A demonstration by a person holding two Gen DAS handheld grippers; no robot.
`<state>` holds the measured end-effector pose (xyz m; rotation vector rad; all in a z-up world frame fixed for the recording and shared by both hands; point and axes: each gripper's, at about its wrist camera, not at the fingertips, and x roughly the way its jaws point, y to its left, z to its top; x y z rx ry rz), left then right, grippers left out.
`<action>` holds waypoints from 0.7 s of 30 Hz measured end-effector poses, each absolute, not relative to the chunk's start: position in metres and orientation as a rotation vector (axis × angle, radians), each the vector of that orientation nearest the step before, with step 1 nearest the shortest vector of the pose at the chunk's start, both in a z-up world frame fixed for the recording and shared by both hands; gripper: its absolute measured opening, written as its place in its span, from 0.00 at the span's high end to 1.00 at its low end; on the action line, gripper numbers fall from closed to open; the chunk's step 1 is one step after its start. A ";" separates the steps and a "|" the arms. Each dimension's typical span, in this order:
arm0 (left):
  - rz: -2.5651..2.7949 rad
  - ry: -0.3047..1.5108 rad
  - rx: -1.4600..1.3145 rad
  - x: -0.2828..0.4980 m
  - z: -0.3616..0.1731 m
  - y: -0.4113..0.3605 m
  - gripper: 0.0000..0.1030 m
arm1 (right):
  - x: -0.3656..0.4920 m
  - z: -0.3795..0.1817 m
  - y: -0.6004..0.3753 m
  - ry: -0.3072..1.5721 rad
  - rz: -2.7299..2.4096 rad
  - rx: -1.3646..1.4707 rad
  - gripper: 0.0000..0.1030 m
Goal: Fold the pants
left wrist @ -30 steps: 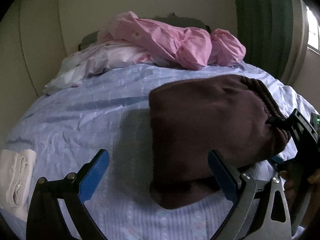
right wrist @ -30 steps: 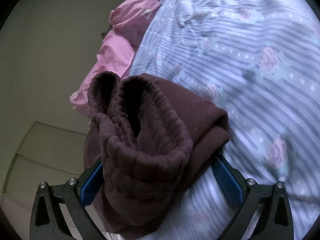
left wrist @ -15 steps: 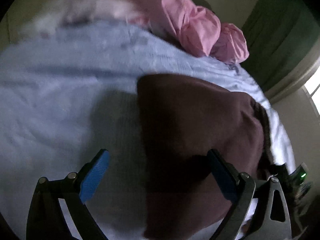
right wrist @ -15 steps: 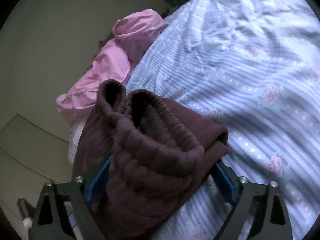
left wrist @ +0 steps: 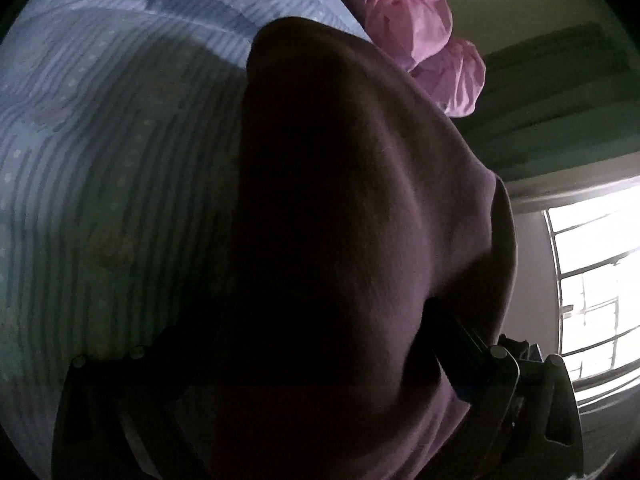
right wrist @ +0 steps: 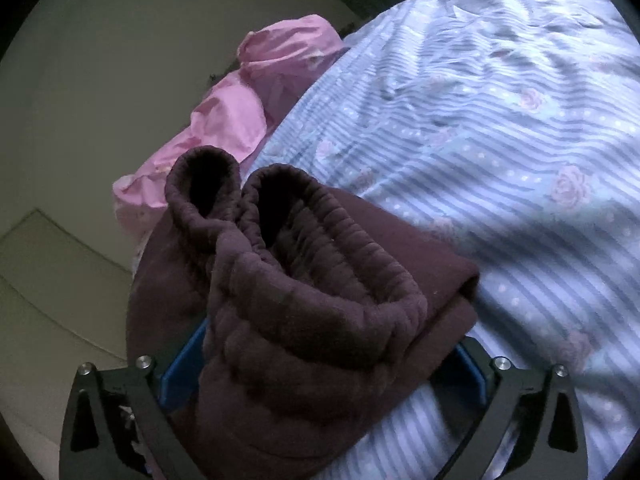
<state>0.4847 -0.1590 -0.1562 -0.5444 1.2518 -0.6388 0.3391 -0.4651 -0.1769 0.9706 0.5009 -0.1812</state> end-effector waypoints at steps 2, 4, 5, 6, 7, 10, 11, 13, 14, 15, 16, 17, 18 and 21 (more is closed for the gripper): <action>-0.630 1.252 -0.534 0.483 -0.155 -0.163 0.00 | 0.340 -0.178 -0.466 0.498 -0.176 0.974 0.00; -0.615 1.239 -0.532 0.480 -0.152 -0.166 0.00 | 0.340 -0.178 -0.469 0.501 -0.164 0.980 0.02; -0.616 1.218 -0.537 0.478 -0.147 -0.167 0.16 | 0.340 -0.178 -0.470 0.503 -0.156 0.988 0.04; -0.637 1.195 -0.551 0.475 -0.144 -0.171 0.28 | 0.339 -0.178 -0.472 0.506 -0.144 0.993 0.09; -0.614 1.167 -0.551 0.471 -0.136 -0.173 0.32 | 0.337 -0.177 -0.474 0.503 -0.129 1.005 0.18; -0.576 1.101 -0.475 0.456 -0.115 -0.182 0.46 | 0.327 -0.176 -0.479 0.473 -0.086 1.082 0.36; -0.573 1.086 -0.466 0.453 -0.109 -0.183 0.51 | 0.323 -0.177 -0.482 0.462 -0.076 1.129 0.39; -0.567 1.070 -0.478 0.447 -0.096 -0.183 0.54 | 0.317 -0.173 -0.482 0.446 -0.069 1.140 0.44; -0.563 1.059 -0.475 0.445 -0.091 -0.182 0.56 | 0.316 -0.168 -0.480 0.453 -0.075 1.112 0.45; -0.558 1.046 -0.462 0.441 -0.086 -0.182 0.56 | 0.316 -0.161 -0.477 0.459 -0.078 1.070 0.45; -0.556 1.028 -0.435 0.437 -0.079 -0.182 0.57 | 0.315 -0.152 -0.474 0.457 -0.075 1.034 0.46; -0.560 1.016 -0.417 0.433 -0.076 -0.181 0.57 | 0.314 -0.145 -0.472 0.452 -0.071 1.012 0.47; -0.564 1.003 -0.405 0.430 -0.069 -0.179 0.57 | 0.312 -0.138 -0.471 0.444 -0.064 1.000 0.47; -0.574 0.938 -0.343 0.414 -0.038 -0.162 0.58 | 0.304 -0.113 -0.462 0.404 -0.039 0.958 0.48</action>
